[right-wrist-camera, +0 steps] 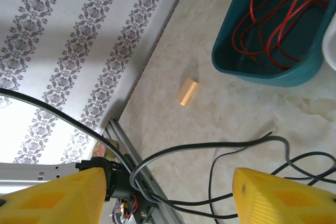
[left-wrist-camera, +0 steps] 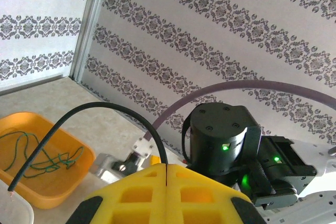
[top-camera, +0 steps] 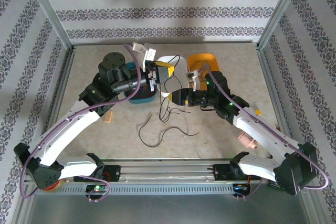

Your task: Untangle the cables

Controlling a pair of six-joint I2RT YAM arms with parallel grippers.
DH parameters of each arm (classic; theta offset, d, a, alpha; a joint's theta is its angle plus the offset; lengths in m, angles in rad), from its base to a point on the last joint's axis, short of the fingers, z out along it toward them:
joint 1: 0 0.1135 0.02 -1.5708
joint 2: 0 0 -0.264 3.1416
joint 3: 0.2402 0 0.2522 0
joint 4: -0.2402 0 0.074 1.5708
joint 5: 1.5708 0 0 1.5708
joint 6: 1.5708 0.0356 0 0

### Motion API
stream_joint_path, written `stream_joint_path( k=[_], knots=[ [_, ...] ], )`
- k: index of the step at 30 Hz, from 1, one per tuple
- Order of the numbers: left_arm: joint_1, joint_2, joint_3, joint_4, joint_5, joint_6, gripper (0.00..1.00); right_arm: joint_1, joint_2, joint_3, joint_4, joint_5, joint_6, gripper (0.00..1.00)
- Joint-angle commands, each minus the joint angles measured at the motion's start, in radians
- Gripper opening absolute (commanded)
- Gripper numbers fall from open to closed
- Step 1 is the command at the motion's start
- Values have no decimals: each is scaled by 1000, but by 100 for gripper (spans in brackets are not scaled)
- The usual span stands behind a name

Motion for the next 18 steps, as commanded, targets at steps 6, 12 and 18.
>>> stream_joint_path(
  k=[6,12,18],
  knots=[
    [-22,0,-15,70,11,-6,0,51,96,54,63,14,19,65],
    [-28,-11,-28,70,9,-2,0,53,138,37,94,62,59,61],
    [-31,-20,-38,74,2,4,0,66,168,28,73,83,59,52]
  ],
)
